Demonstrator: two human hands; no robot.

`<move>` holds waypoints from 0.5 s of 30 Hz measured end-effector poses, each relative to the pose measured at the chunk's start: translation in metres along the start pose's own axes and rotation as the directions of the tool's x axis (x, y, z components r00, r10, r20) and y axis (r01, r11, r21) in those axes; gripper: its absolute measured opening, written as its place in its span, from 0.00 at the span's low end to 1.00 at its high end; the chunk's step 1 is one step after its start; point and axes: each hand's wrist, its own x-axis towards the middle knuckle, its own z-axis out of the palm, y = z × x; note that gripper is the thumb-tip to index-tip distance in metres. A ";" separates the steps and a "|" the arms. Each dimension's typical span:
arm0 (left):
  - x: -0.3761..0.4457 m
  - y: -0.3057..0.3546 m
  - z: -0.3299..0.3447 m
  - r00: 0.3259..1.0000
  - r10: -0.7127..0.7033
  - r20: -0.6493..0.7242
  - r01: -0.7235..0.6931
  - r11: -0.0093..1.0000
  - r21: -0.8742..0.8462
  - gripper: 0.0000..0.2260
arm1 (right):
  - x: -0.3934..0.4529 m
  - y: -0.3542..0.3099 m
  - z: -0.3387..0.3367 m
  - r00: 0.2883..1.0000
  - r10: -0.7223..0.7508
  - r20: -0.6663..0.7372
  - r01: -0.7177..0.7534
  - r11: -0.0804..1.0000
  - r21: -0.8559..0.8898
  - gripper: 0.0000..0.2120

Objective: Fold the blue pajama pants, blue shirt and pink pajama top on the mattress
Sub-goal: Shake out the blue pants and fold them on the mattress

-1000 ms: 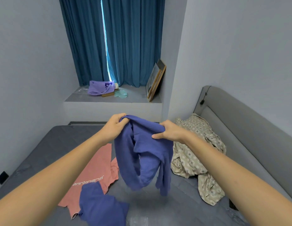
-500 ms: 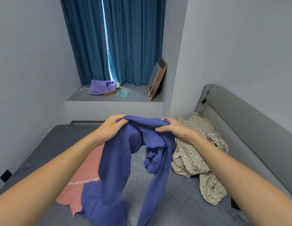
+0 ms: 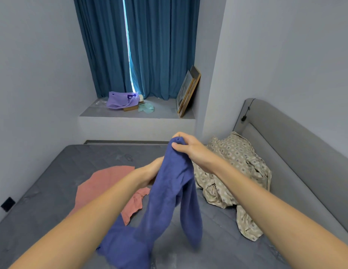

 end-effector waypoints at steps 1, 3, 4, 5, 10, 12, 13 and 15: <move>0.004 0.001 0.006 1.000 0.002 -0.011 -0.002 1.000 0.003 0.14 | -0.003 0.002 0.000 1.000 0.000 -0.010 0.000 1.000 0.000 0.05; 0.012 0.003 0.010 0.998 0.012 -0.056 -0.010 1.000 0.023 0.11 | -0.012 0.007 -0.003 1.000 -0.005 -0.025 0.006 0.999 0.039 0.05; 0.011 0.006 0.013 0.997 0.028 -0.075 -0.025 0.999 0.039 0.09 | -0.017 0.011 -0.007 1.000 -0.017 -0.026 0.019 0.997 0.076 0.04; 0.013 0.007 0.014 0.994 0.061 -0.089 -0.057 0.997 0.044 0.09 | -0.022 0.016 -0.012 0.999 -0.029 -0.017 0.031 0.992 0.126 0.03; 0.014 0.021 0.024 0.949 0.304 -0.085 -0.308 0.951 -0.036 0.11 | -0.036 0.037 -0.037 0.998 -0.006 -0.055 0.030 0.897 0.442 0.13; 0.014 0.030 0.032 0.939 0.333 -0.088 -0.338 0.939 -0.057 0.10 | -0.030 0.049 -0.044 0.985 0.024 -0.169 0.019 0.968 0.249 0.15; 0.013 0.033 0.035 0.933 0.349 -0.083 -0.354 0.934 -0.052 0.07 | -0.028 0.053 -0.046 0.982 0.046 -0.184 -0.015 0.986 0.168 0.20; 0.008 0.039 0.043 0.924 0.376 -0.075 -0.379 0.924 -0.040 0.07 | -0.027 0.059 -0.051 0.989 0.112 -0.100 -0.090 0.975 0.202 0.29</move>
